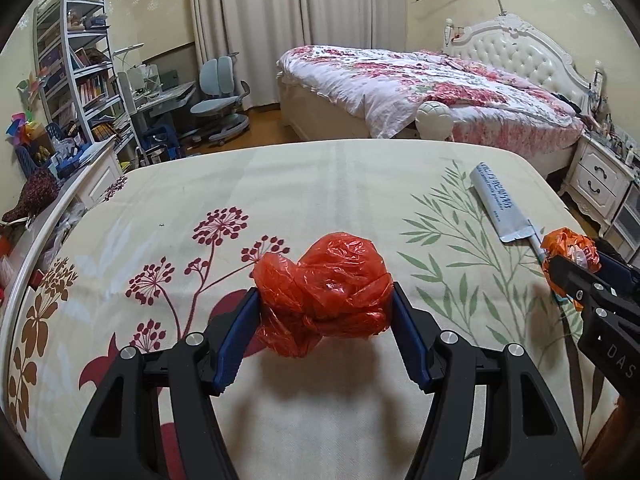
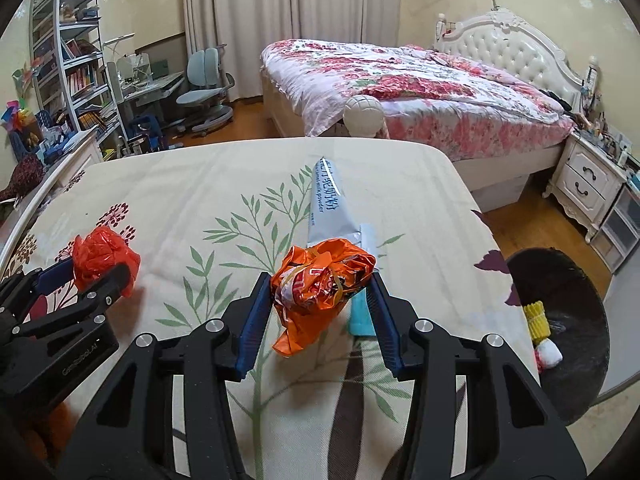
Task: Collect trash
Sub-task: 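Carry the red bag and orange wrapper over the bin and open both tools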
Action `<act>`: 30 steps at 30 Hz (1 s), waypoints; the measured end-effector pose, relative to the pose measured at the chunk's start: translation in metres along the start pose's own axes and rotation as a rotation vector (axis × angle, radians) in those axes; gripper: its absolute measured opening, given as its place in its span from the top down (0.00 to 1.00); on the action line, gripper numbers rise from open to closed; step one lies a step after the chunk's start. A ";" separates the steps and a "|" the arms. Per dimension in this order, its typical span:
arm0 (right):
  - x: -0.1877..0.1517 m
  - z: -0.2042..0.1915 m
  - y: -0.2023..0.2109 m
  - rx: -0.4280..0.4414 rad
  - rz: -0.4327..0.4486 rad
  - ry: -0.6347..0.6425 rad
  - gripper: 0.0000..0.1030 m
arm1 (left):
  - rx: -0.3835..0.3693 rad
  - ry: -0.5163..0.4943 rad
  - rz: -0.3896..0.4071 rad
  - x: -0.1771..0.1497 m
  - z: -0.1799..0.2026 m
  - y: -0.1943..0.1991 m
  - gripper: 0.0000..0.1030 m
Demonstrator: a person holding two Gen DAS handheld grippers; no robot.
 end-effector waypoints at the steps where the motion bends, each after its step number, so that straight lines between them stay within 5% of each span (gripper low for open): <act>1: -0.002 0.005 0.005 -0.003 0.004 -0.003 0.55 | -0.010 -0.001 0.004 0.000 0.005 0.003 0.38; 30: -0.034 0.156 0.077 -0.131 0.080 -0.164 0.54 | -0.168 -0.150 0.092 0.012 0.155 0.064 0.38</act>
Point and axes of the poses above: each gripper's, at about its wrist camera, not at the fingertips, and y roughly against the way its jaws point, z to its right, x to its top, the point moved 9 cm from there along -y, roughly the way its jaws point, and after that the axes turned 13 degrees about -y, right-handed, at the moved point
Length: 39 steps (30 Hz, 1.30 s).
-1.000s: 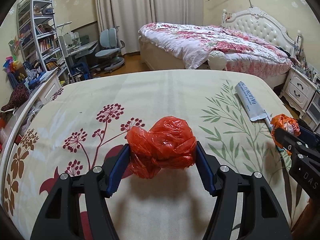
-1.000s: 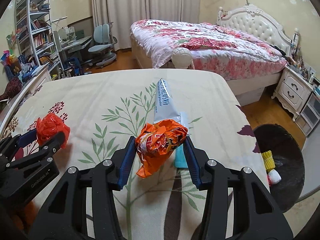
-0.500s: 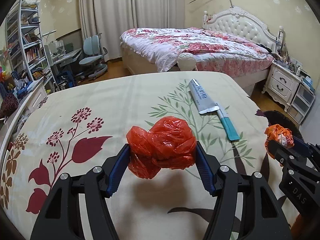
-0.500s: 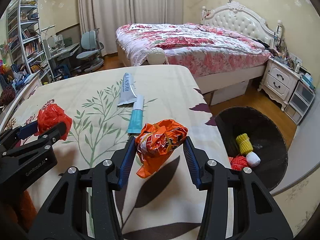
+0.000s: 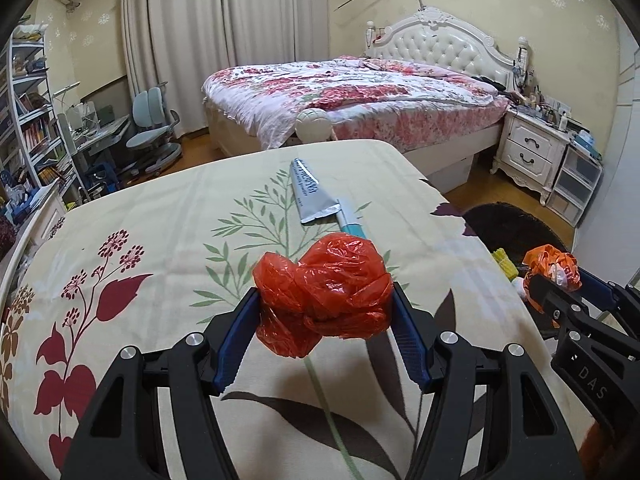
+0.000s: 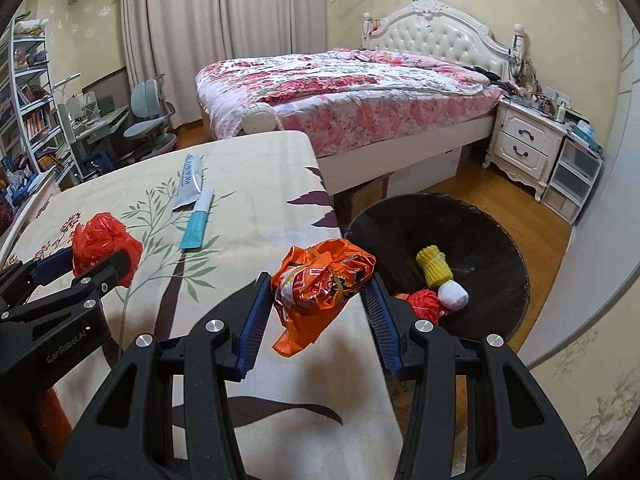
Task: Collect trash
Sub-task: 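Carry the red bag and orange wrapper over the bin and open both tools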
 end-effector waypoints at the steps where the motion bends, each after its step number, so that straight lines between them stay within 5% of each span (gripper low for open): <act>1: 0.001 0.006 0.000 -0.006 0.002 -0.007 0.54 | -0.007 -0.006 0.002 0.001 0.006 0.000 0.38; 21: 0.034 0.104 -0.019 -0.127 0.037 -0.109 0.54 | -0.118 -0.158 0.060 0.054 0.116 -0.032 0.38; 39: 0.052 0.148 -0.068 -0.174 -0.004 -0.183 0.54 | -0.144 -0.188 0.023 0.092 0.158 -0.091 0.38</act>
Point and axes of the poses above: each gripper's, at about its wrist camera, not at the fingertips, and y roughly against the way its jaws point, z to its right, x to its top, the point moved 9 cm from there along -y, roughly the way its jaws point, and after that the axes turned 13 degrees about -y, right-handed, at the moved point
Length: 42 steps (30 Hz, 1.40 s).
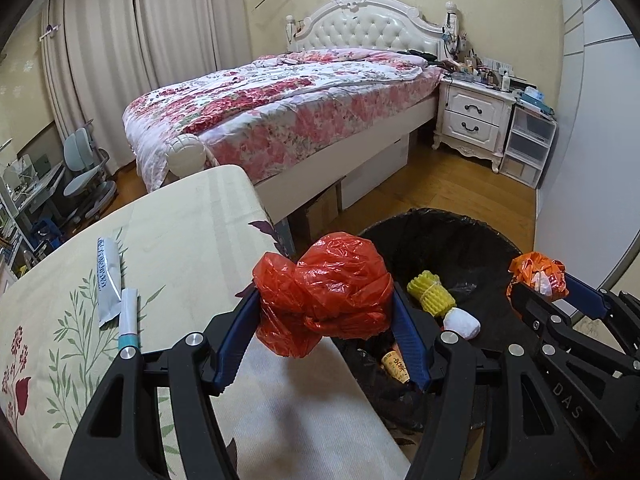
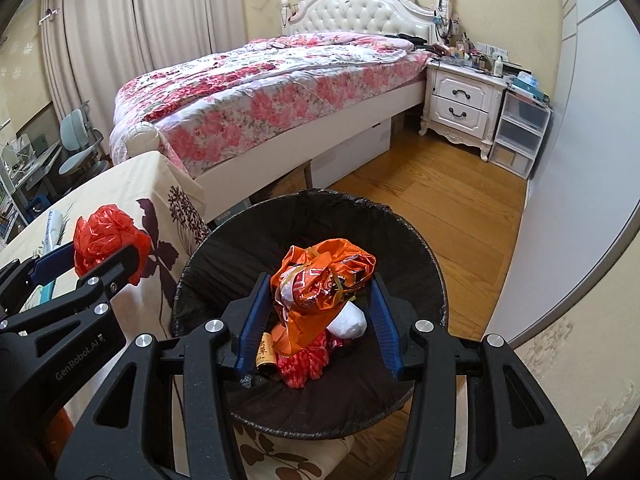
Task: Collect trash
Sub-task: 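Carry the red bag and orange wrapper over the bin and open both tools, then move both open tools back over the milk powder packet and teal tube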
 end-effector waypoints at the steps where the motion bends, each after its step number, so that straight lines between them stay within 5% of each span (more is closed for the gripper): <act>1: 0.001 0.001 -0.002 -0.001 -0.001 -0.001 0.54 | 0.000 -0.002 0.000 0.002 0.001 -0.002 0.38; 6: 0.004 0.003 -0.009 -0.011 -0.006 -0.008 0.53 | -0.002 -0.013 -0.014 0.009 0.007 -0.013 0.37; 9: 0.005 0.007 -0.010 -0.023 0.002 -0.013 0.41 | -0.018 0.001 -0.034 0.009 0.006 -0.019 0.31; 25: 0.001 0.014 0.002 -0.052 0.015 -0.019 0.40 | 0.032 0.014 -0.046 0.000 -0.007 -0.007 0.20; 42: -0.037 -0.057 0.026 0.049 -0.032 0.070 0.40 | 0.150 0.124 -0.080 -0.061 -0.093 0.042 0.20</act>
Point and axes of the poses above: each gripper's, at about its wrist camera, not at the fingertips, and y roughly against the way its jaws point, z to its right, x to its top, the point moved 9 cm from there along -y, roughly the way its jaws point, and after that the axes turned 13 degrees about -y, right-handed, at the moved point
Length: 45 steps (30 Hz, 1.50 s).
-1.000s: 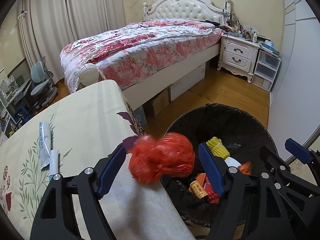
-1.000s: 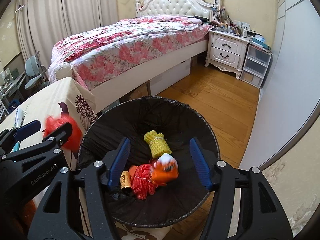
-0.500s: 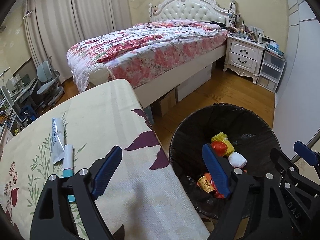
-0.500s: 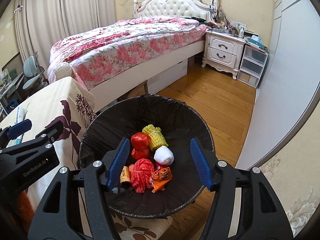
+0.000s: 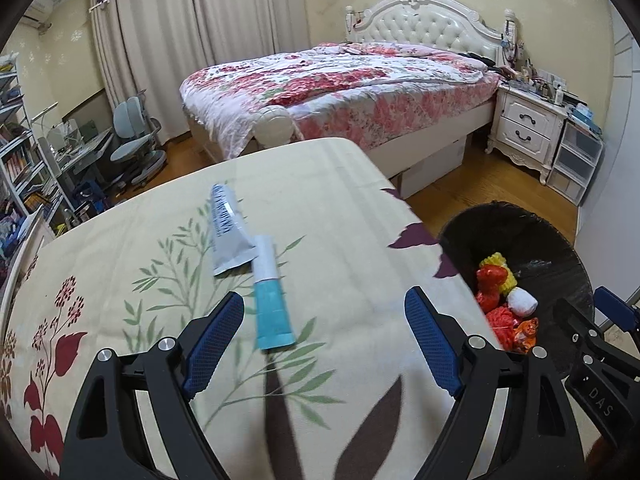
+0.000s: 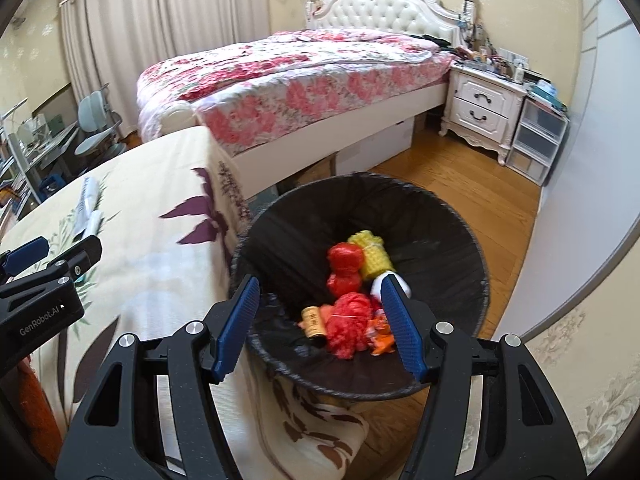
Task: Collect trash
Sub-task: 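Move both open tools back over the milk powder packet and teal tube, then grasp the teal tube with the right tool while the left tool grasps the white milk powder packet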
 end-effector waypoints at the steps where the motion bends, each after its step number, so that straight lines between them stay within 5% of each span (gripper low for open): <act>1: -0.001 -0.006 0.000 0.009 -0.002 0.008 0.40 | 0.013 0.012 -0.007 -0.005 -0.010 0.000 0.20; 25: -0.038 -0.206 -0.016 0.220 -0.108 0.259 0.42 | 0.181 0.190 -0.124 -0.089 -0.165 -0.003 0.20; 31: -0.046 -0.221 -0.032 0.191 -0.146 0.302 0.53 | 0.155 0.224 -0.136 -0.094 -0.173 -0.008 0.20; 36: -0.044 -0.219 -0.038 0.173 -0.150 0.320 0.81 | 0.141 0.216 -0.127 -0.088 -0.171 -0.011 0.20; 45: -0.019 -0.195 -0.056 0.146 -0.137 0.270 0.81 | 0.096 0.195 -0.116 -0.067 -0.152 -0.027 0.20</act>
Point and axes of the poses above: each gripper's, at about its wrist camera, not at the fingertips, and y roughly against the way its jaws point, z to its right, x to its top, the point moved 9 cm from there along -y, roughly the way its jaws point, and after that the axes turned 13 degrees about -y, right-handed, at the moved point
